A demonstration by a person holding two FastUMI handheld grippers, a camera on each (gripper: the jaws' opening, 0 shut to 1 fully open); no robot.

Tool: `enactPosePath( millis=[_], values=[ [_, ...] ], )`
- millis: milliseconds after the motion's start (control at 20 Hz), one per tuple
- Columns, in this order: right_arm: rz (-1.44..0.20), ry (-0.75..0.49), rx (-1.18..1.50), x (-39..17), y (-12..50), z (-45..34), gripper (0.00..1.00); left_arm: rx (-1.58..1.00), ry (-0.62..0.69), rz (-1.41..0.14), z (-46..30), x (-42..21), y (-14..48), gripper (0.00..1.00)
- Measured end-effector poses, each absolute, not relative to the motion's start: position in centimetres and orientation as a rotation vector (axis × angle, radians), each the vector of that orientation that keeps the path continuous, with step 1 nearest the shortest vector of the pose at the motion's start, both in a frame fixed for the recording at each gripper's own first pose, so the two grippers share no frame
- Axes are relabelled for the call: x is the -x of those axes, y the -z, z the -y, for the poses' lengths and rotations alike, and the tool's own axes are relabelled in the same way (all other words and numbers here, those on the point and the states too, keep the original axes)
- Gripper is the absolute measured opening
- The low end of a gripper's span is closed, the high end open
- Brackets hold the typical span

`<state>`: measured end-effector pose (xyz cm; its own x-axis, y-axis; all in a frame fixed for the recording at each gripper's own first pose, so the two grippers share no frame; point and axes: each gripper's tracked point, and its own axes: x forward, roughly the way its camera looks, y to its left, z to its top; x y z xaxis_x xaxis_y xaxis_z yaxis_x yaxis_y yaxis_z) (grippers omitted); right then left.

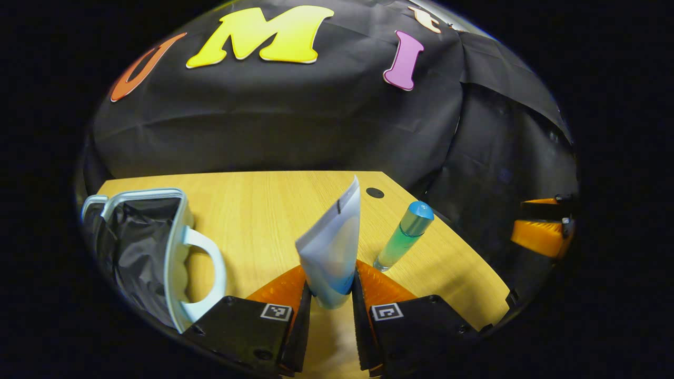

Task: First open the suitcase, pack the skin care products into it, and then close the suitcase.

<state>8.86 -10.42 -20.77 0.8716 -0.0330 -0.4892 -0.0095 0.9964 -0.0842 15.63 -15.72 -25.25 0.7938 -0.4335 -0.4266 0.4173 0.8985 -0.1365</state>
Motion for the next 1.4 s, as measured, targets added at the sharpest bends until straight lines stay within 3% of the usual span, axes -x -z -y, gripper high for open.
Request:
enactPosePath(
  millis=[350,800,1100,1400],
  values=[
    [-0.558,-0.094,0.049,-14.7,27.3,5.1,0.8,0.05,0.391,-0.493,9.9,-8.3,21.6,0.41],
    [-0.619,-0.036,0.029,-20.2,32.5,4.1,0.81,0.113,0.258,-0.53,3.6,-3.8,21.7,0.41],
    [-0.611,-0.041,0.056,-20.4,33.0,3.7,0.46,0.107,0.217,-0.551,0.7,-2.8,22.1,0.41],
    [-0.634,-0.027,0.015,-19.5,32.8,3.2,0.4,0.092,0.164,-0.559,-3.8,-4.3,21.6,0.41]
  ],
)
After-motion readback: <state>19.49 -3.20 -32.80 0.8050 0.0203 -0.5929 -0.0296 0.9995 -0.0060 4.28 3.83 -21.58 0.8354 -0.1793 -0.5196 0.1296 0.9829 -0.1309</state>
